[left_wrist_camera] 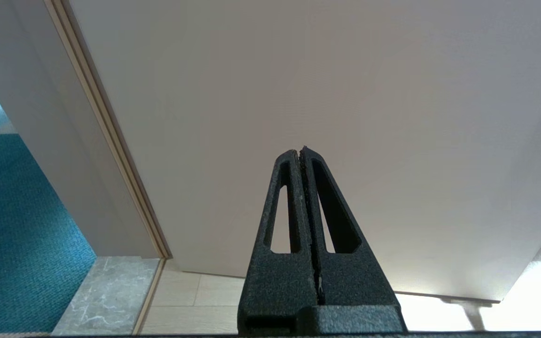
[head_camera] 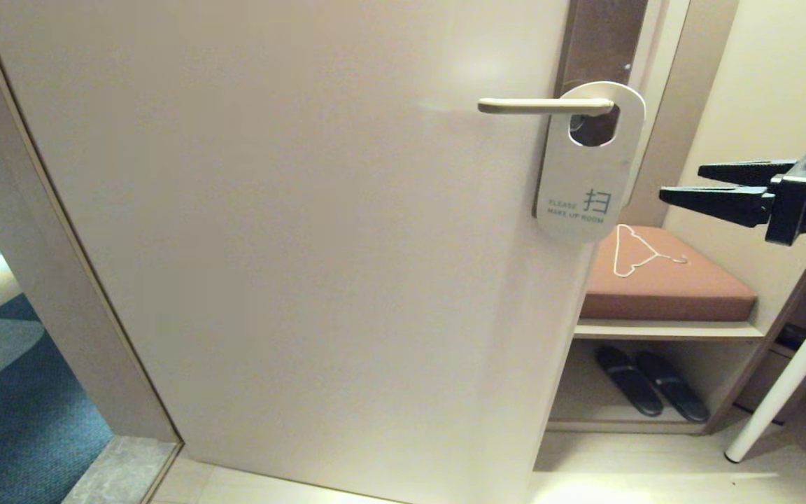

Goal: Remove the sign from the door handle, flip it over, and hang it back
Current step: Take down the sign

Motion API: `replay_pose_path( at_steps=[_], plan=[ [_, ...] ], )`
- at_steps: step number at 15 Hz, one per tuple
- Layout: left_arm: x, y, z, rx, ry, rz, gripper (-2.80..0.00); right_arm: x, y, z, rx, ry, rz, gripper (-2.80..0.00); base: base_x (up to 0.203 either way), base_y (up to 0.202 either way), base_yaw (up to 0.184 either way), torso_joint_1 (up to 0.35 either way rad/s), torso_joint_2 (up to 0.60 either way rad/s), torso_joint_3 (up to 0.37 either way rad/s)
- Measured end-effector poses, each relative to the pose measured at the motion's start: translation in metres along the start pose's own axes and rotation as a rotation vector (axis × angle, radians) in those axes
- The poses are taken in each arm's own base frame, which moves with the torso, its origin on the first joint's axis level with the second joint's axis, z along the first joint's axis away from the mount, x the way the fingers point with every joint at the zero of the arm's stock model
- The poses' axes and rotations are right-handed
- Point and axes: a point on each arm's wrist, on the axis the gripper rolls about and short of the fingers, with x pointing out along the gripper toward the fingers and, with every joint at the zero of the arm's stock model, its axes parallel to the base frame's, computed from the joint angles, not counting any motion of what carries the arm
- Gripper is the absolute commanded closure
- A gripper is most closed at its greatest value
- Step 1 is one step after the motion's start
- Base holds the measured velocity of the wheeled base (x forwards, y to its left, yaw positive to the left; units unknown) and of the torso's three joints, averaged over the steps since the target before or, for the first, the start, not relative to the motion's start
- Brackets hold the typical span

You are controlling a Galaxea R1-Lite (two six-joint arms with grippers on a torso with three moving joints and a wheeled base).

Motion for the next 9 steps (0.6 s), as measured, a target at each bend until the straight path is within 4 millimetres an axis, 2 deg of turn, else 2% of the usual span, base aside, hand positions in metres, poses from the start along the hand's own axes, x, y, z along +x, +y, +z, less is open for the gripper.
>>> replay_pose_path(
  at_steps=[4, 9],
  plan=[
    [0.0000, 0.0000, 0.0000, 0.000, 0.000, 0.000, 0.00, 0.0112, -0.0073, 0.0020, -0.035, -0.060, -0.004, -2.80, 0.000, 0.000, 0.000, 0.000, 0.00, 0.000],
    [0.0000, 0.0000, 0.0000, 0.000, 0.000, 0.000, 0.00, 0.0135, -0.0054, -0.0007, -0.036, -0.064, 0.025, -2.80, 0.000, 0.000, 0.000, 0.000, 0.00, 0.000]
  ],
)
